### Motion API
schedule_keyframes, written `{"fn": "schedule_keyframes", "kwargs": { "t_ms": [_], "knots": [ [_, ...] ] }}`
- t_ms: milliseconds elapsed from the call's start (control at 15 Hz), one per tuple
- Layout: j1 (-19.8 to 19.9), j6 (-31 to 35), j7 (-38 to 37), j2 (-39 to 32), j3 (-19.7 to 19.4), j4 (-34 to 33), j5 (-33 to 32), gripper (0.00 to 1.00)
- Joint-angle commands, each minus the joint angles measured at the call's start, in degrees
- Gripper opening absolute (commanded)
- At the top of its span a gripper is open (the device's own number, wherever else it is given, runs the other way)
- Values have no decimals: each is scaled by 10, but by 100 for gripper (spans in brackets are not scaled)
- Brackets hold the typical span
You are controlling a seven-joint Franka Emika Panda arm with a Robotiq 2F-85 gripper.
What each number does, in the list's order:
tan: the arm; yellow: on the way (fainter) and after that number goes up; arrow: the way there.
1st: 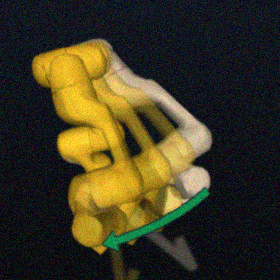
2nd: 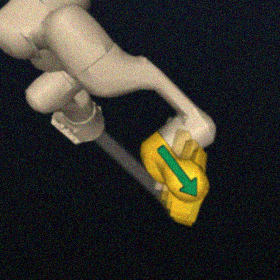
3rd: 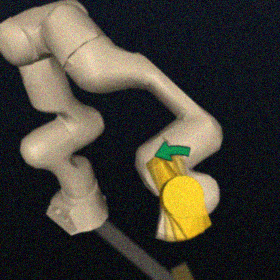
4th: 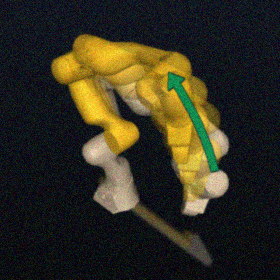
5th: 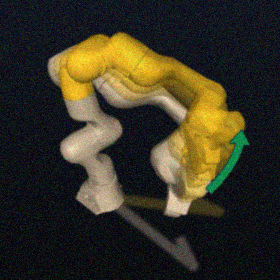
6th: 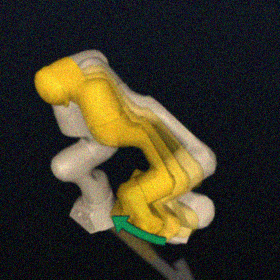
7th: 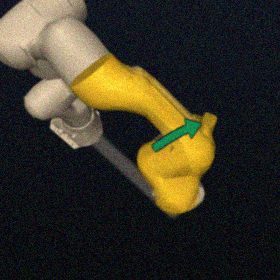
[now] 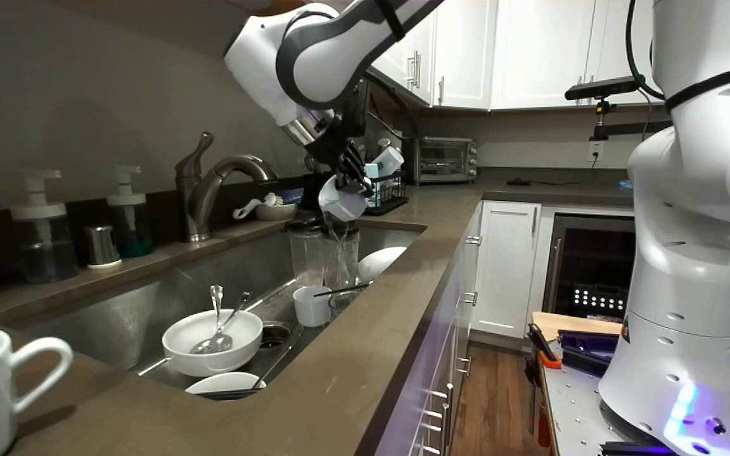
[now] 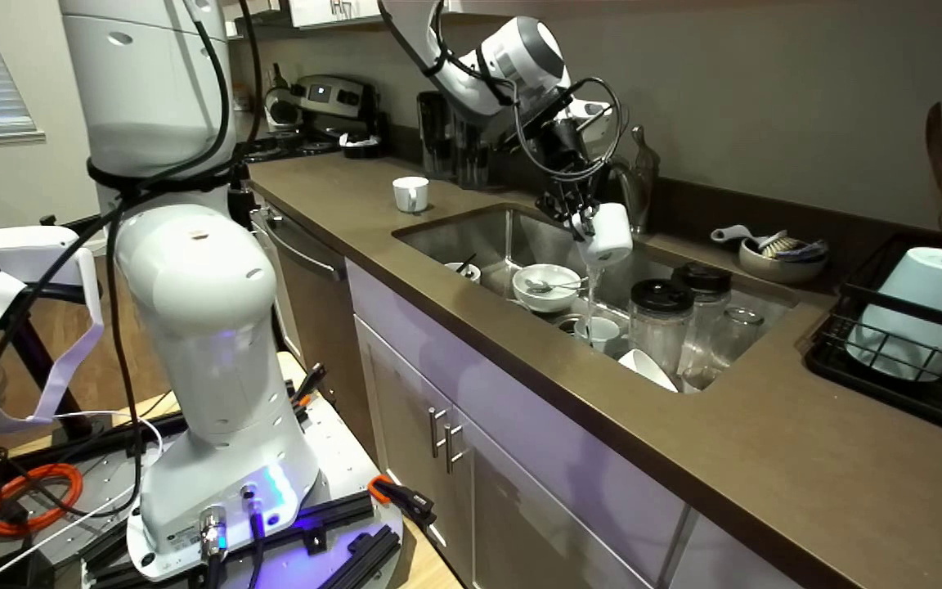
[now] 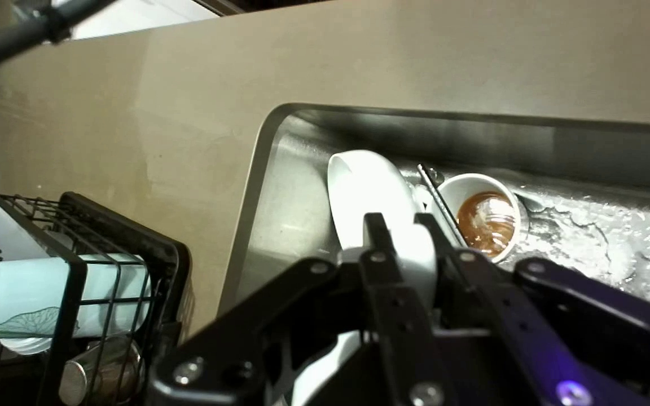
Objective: Pick the white cup and pour its contents into the sink
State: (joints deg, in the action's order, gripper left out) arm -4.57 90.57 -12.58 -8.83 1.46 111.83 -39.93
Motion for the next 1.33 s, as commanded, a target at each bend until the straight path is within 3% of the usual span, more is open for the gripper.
{"fn": "schedule_keyframes", "kwargs": {
  "t_ms": [0, 600, 667, 733, 867, 933, 1267],
  "knots": [
    [-14, -33, -8, 7, 14, -1, -17, 7],
    [-44, -41, -11, 31, 46, 48, -31, 7],
    [-38, -27, 0, 3, 42, 26, -14, 7],
    [-39, -27, 0, 3, 44, 29, -13, 16],
    [-38, -26, 0, -1, 44, 29, -12, 16],
    [-37, -25, 0, -3, 43, 29, -12, 6],
    [-64, -69, -10, -16, 57, 29, -80, 6]
  ]
}}
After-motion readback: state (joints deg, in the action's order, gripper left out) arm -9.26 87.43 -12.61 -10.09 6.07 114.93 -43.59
